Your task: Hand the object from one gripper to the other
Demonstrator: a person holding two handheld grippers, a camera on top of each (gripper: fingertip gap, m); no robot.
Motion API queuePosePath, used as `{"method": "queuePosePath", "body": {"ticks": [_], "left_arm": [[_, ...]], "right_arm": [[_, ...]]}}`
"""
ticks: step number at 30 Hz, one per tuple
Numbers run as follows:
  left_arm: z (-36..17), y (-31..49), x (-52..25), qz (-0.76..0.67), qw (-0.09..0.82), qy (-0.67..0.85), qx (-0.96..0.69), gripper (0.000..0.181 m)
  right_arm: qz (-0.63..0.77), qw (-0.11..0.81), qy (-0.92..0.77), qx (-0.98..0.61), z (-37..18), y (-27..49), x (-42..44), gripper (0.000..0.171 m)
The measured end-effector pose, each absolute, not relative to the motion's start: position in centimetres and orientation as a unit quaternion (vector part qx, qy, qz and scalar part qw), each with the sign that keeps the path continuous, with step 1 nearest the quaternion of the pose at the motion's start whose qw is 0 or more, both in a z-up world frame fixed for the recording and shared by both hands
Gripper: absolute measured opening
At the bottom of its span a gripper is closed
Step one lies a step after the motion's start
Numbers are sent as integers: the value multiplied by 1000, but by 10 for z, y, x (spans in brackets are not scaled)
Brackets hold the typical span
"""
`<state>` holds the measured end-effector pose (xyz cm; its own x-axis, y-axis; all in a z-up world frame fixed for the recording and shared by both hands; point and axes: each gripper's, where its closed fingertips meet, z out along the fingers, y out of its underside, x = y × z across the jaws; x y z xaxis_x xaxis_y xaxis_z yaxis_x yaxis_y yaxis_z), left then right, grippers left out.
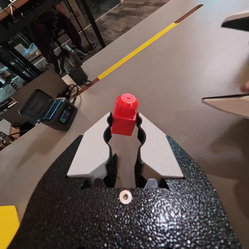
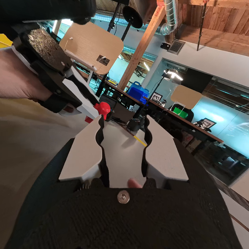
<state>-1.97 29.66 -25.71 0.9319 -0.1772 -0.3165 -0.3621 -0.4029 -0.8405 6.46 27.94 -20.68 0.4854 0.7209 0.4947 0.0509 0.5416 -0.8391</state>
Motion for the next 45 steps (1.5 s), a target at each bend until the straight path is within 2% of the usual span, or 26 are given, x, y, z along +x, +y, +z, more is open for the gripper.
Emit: {"method": "queuePosePath", "body": {"ticks": [2, 5, 7, 12, 19, 22, 23, 24, 26, 28, 30, 33, 35, 37, 40, 43, 45], "left_arm": [[-255, 298, -11, 31, 543, 147, -826, 34], [-241, 297, 21, -226, 573, 84, -783, 33], [-225, 291, 31, -381, 575, 48, -723, 33], [-177, 267, 35, -647, 552, 13, -525, 33], [-179, 261, 60, -747, 465, 14, -475, 33], [-185, 260, 71, -754, 437, 21, -490, 33], [-186, 261, 71, -757, 433, 17, -489, 33], [-187, 263, 71, -752, 437, 15, -494, 33], [-188, 265, 69, -712, 478, 35, -513, 57], [-197, 270, 69, -607, 541, 84, -576, 80], [-213, 277, 65, -432, 603, 163, -650, 95], [-227, 278, 54, -97, 657, 321, -676, 99], [-237, 276, 59, 64, 640, 412, -646, 96], [-248, 275, 68, 156, 610, 471, -618, 90], [-255, 272, 81, 220, 588, 526, -575, 66], [-252, 268, 82, 239, 586, 536, -558, 42], [-251, 269, 81, 234, 589, 530, -563, 39]], "right_arm": [[213, 750, -452, -434, -206, 282, 68, 59], [216, 731, -477, -438, -204, 275, 69, 56], [231, 725, -486, -430, -203, 269, 69, 54], [267, 712, -479, -438, -202, 264, 64, 54], [161, 769, -476, -395, -191, 254, 58, 53], [132, 780, -476, -383, -190, 255, 60, 34], [133, 780, -477, -383, -190, 256, 61, 34], [139, 772, -481, -391, -191, 257, 60, 34], [181, 749, -478, -422, -193, 263, 61, 33], [259, 709, -464, -464, -195, 268, 64, 33], [342, 650, -447, -510, -200, 275, 68, 33], [461, 517, -442, -570, -215, 273, 70, 33], [525, 427, -436, -593, -223, 265, 72, 32], [569, 356, -423, -609, -230, 259, 73, 32], [613, 278, -402, -621, -236, 251, 75, 33], [622, 253, -398, -625, -241, 249, 76, 33], [625, 263, -393, -621, -239, 249, 74, 33]]}}
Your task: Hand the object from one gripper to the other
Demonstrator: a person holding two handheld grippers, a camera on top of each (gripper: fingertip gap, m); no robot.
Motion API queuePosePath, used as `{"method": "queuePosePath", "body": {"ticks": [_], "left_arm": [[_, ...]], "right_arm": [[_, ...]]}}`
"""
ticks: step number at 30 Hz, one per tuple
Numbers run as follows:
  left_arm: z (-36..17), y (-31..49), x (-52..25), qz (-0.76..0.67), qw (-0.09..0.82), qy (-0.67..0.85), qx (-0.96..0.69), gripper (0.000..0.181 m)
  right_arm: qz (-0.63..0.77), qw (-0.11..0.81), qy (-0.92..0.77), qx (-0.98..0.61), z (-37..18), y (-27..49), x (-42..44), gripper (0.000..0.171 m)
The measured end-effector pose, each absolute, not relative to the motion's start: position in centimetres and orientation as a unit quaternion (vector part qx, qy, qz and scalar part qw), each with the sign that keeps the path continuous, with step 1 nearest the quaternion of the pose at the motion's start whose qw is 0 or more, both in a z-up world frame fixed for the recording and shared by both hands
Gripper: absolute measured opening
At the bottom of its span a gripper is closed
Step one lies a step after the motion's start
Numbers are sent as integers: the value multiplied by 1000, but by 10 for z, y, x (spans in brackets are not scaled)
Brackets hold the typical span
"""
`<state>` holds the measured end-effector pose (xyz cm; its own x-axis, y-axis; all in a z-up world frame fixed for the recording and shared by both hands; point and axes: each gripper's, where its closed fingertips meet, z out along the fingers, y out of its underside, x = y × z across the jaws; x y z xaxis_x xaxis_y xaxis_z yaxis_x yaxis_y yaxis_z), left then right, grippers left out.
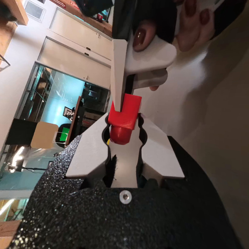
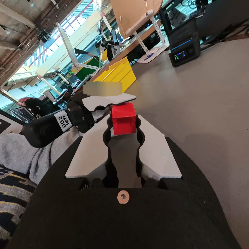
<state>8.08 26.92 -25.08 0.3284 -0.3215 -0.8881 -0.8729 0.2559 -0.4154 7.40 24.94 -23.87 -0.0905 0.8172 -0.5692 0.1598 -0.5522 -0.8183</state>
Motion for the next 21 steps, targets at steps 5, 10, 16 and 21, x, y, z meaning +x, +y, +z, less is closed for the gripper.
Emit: {"method": "queuePosePath", "body": {"ticks": [5, 10, 16, 21], "left_arm": [[-243, 284, 62, 191, 608, 434, -637, 37], [-216, 283, 49, -41, 672, 275, -686, 37], [-192, 258, 67, -497, 587, 160, -619, 37], [-193, 245, 82, -641, 483, 137, -581, 37]], "right_arm": [[579, 385, -389, -604, -226, 268, 73, 66], [468, 576, -409, -532, -202, 281, 83, 75], [279, 749, -465, -381, -184, 266, 86, 80], [192, 766, -521, -322, -197, 249, 67, 92]]}}
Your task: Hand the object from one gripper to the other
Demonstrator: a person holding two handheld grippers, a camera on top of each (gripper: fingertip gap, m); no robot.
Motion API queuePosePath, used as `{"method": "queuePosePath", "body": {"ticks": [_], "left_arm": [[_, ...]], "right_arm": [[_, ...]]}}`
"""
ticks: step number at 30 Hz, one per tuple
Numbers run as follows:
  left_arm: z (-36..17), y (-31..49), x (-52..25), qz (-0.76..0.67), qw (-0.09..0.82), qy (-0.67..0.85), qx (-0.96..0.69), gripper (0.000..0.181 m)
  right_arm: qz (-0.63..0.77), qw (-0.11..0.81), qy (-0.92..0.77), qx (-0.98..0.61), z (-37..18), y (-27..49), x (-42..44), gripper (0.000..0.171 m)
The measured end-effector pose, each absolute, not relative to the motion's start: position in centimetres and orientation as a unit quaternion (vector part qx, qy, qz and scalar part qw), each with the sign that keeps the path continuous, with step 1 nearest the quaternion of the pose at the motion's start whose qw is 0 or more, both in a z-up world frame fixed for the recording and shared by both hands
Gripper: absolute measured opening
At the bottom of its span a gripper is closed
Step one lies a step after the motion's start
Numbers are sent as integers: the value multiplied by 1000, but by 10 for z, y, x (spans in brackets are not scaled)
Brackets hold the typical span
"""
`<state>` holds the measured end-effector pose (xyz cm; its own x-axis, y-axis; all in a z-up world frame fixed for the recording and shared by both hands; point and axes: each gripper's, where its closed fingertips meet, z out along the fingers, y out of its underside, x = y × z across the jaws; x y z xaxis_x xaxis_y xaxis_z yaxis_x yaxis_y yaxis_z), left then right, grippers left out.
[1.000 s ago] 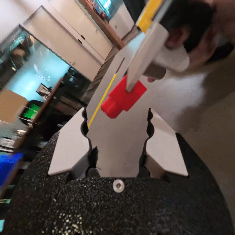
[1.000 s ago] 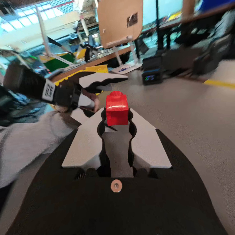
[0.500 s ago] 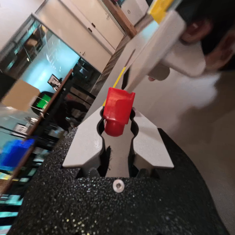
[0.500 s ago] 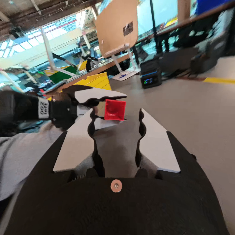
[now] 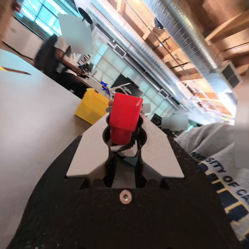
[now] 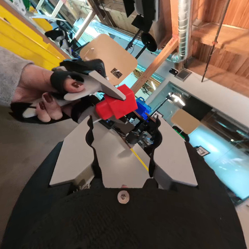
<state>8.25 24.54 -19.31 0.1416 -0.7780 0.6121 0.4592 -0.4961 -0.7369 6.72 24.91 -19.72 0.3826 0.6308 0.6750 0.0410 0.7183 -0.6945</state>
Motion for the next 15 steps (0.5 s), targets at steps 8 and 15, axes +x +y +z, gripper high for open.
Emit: {"method": "queuePosePath", "body": {"ticks": [8, 15], "left_arm": [[-193, 239, 89, -716, 411, 112, -553, 37], [-200, 237, 97, -719, 389, 118, -563, 37]], "right_arm": [[126, 787, -537, -277, -195, 235, 60, 92], [126, 786, -535, -282, -195, 236, 63, 80]]}}
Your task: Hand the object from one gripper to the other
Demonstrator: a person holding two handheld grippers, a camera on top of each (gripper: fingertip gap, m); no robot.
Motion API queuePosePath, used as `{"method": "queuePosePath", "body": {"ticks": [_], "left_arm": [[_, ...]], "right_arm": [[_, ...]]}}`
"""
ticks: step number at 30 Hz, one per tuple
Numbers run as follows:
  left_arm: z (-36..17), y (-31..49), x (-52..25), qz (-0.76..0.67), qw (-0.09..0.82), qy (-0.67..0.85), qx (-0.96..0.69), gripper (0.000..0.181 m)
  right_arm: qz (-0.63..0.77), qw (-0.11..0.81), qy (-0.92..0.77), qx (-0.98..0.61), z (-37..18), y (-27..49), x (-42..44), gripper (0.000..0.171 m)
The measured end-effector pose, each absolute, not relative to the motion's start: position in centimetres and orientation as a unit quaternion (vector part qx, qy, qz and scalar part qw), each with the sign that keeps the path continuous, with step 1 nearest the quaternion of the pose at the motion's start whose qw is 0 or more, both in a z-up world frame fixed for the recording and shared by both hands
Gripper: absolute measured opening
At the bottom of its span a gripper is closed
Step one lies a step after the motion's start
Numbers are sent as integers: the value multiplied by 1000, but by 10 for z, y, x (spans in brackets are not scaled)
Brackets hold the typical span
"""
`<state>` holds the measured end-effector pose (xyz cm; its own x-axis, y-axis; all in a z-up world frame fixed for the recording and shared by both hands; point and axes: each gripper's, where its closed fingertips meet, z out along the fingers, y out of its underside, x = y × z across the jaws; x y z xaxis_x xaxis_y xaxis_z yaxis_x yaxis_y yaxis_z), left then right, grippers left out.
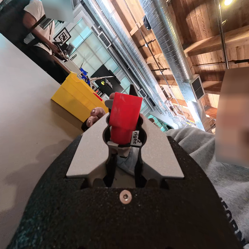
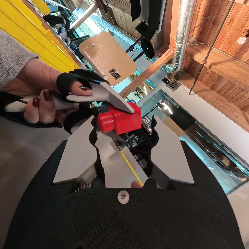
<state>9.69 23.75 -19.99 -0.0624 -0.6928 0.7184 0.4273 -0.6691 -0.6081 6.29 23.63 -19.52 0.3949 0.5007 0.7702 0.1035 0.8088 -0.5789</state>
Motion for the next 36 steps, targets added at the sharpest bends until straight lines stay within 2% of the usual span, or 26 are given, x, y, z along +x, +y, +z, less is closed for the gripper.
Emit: {"method": "queuePosePath", "body": {"ticks": [2, 4, 8, 9, 10, 12, 15, 17, 18, 20, 23, 26, 28, 33, 36], "left_arm": [[-203, 237, 99, -720, 379, 121, -569, 37], [-203, 237, 100, -721, 376, 117, -570, 37], [-206, 242, 98, -701, 392, 117, -583, 36], [-206, 243, 98, -692, 402, 124, -587, 39], [-206, 246, 96, -677, 418, 124, -593, 55], [-205, 254, 88, -629, 467, 130, -608, 70], [-205, 261, 73, -490, 570, 181, -634, 78], [-202, 261, 63, -340, 651, 245, -633, 80], [-201, 262, 59, -253, 681, 273, -631, 87], [-203, 263, 55, -90, 704, 335, -620, 94], [-218, 266, 66, 74, 677, 418, -601, 101], [-234, 265, 89, 149, 648, 489, -564, 92], [-239, 264, 101, 148, 646, 507, -551, 76], [-236, 266, 97, 146, 650, 494, -559, 43], [-238, 267, 95, 142, 643, 489, -572, 40]], "right_arm": [[123, 783, -543, -278, -198, 235, 62, 77], [115, 776, -558, -272, -202, 232, 60, 66], [129, 760, -563, -297, -205, 236, 60, 65], [138, 760, -558, -305, -203, 238, 61, 65], [141, 760, -549, -317, -201, 243, 64, 66], [151, 759, -534, -341, -199, 253, 71, 65], [217, 738, -502, -396, -196, 267, 81, 66], [299, 704, -471, -438, -194, 272, 85, 66], [345, 680, -457, -458, -195, 274, 86, 66], [429, 620, -438, -490, -199, 274, 86, 66], [537, 519, -421, -514, -207, 265, 83, 66], [619, 430, -401, -520, -210, 255, 81, 65], [638, 397, -401, -524, -214, 251, 80, 65], [616, 382, -437, -533, -227, 247, 80, 65], [615, 384, -434, -535, -228, 247, 79, 65]]}}
